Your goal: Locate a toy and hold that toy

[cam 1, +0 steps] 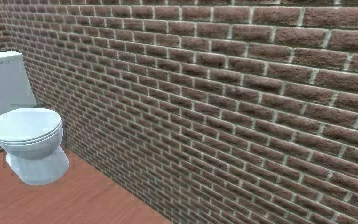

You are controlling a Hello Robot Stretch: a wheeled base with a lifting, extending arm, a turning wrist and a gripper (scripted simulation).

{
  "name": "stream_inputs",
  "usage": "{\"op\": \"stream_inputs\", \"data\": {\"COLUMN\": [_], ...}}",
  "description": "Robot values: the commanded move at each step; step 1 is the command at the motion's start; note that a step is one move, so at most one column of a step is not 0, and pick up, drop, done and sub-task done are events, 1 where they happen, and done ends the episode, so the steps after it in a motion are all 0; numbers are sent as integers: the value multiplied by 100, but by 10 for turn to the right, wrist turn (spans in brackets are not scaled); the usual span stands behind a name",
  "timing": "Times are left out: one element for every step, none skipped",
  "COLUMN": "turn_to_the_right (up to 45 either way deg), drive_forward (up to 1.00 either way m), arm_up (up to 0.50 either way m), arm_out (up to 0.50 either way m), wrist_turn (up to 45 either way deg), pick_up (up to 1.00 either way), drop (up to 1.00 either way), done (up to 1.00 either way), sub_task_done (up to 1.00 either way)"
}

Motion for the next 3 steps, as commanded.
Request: {"op": "stream_inputs", "data": {"turn_to_the_right": [0, 0, 0], "drive_forward": [0, 0, 0], "arm_up": [0, 0, -26], "arm_out": [0, 0, 0], "wrist_turn": [450, 300, 0], "pick_up": [0, 0, 0], "drop": [0, 0, 0], "done": [0, 0, 0], "sub_task_done": [0, 0, 0]}}
